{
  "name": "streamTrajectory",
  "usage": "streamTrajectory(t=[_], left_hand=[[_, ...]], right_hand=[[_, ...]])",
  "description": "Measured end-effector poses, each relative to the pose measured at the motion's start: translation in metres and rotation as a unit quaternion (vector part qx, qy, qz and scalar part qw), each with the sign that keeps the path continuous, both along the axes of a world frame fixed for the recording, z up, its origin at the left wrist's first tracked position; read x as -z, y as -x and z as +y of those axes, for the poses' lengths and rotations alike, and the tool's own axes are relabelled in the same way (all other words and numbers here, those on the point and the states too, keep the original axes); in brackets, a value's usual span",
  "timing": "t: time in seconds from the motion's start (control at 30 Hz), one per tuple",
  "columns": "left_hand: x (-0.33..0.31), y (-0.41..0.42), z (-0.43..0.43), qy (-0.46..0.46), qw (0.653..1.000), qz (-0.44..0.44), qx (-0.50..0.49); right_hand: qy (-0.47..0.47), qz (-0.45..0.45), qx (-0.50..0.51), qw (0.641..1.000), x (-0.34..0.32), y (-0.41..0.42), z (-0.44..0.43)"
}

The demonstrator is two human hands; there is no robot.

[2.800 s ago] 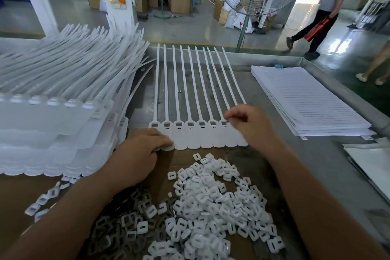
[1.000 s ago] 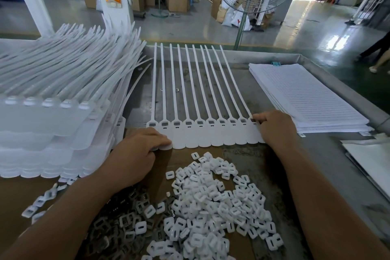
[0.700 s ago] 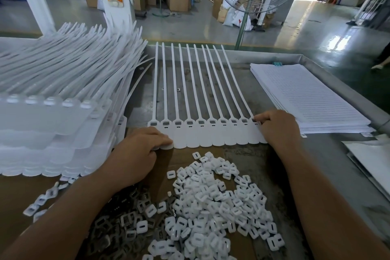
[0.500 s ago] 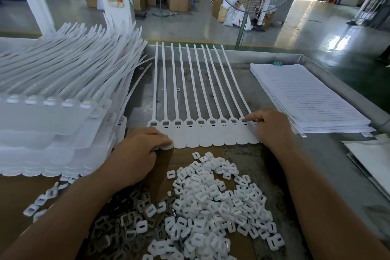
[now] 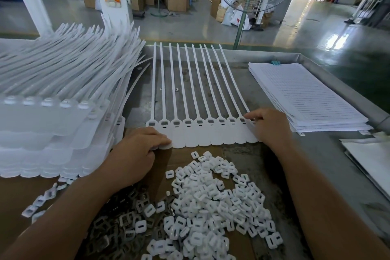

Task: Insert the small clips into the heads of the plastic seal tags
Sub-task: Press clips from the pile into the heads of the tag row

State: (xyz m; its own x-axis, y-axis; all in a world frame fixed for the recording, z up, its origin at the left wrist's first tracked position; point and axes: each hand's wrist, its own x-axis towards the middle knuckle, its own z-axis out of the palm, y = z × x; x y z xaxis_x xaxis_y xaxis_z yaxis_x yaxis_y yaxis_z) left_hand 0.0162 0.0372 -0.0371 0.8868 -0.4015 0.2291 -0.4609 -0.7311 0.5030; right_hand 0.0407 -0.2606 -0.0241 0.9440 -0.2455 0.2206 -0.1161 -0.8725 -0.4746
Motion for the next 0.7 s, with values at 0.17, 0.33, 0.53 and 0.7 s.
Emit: streamTrajectory(t=[0.17, 0.33, 0.53, 0.7], left_hand=[[-0.001, 0.002, -0.001, -0.007, 1.0, 0.006, -0.005], [-0.004, 0.004, -0.002, -0.017, 1.0, 0.011, -0.016], [-0.006, 0.006, -0.004, -0.054, 0.998, 0.001, -0.027], [-0.008, 0.008, -0.006, -0.093, 0.995, 0.004, -0.033]], right_hand=[[-0.044, 0.006, 0.013, 0.999, -0.004, 0.002, 0.0], [-0.05, -0.031, -0.054, 0.997, -0.021, 0.008, 0.018], [-0.041, 0.082, -0.261, 0.961, -0.038, 0.03, 0.063], [0.005, 0.103, -0.308, 0.946, -0.033, 0.039, 0.088]])
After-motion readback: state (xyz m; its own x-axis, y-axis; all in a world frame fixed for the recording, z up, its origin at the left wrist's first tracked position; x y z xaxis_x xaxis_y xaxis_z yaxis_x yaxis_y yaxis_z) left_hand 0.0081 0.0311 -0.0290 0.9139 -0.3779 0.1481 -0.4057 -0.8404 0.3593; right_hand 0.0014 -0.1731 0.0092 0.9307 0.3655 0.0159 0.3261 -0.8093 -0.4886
